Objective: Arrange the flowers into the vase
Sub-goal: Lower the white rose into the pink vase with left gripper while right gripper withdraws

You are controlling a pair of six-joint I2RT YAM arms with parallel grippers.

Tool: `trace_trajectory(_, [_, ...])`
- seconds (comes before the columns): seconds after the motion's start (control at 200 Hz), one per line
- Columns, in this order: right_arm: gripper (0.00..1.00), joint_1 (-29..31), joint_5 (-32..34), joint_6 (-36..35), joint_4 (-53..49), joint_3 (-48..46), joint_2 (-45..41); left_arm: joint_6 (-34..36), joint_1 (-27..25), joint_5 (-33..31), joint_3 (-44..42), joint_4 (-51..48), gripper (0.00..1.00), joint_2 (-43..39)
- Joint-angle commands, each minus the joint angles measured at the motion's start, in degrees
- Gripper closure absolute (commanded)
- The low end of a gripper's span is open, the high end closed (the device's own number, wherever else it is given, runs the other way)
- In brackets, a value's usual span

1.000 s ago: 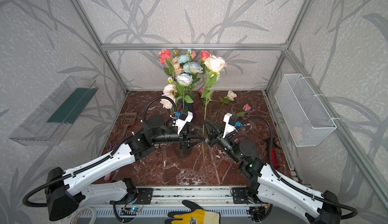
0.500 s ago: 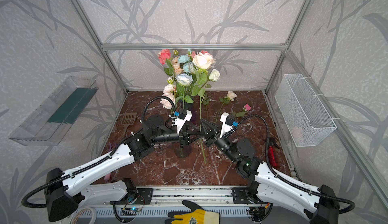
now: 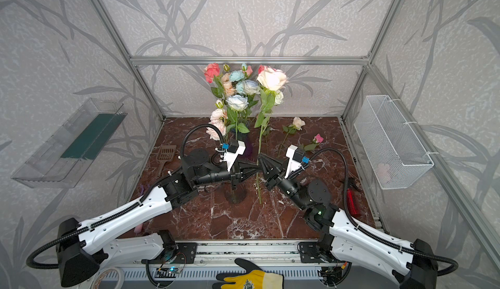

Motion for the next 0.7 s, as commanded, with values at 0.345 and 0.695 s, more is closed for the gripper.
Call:
trace_trajectory(0.345, [0.47, 0.3, 15.5, -7.1, -13.4, -1.1, -11.7, 14.4, 0.2, -13.6, 2.2, -9.7, 1.00, -11.8])
trace_trajectory(0.695, [0.40, -4.2, 30.6, -3.4, -34.5, 3.2, -5.5, 18.2, 0.5, -30.0, -1.0, -6.4, 1.00, -17.7])
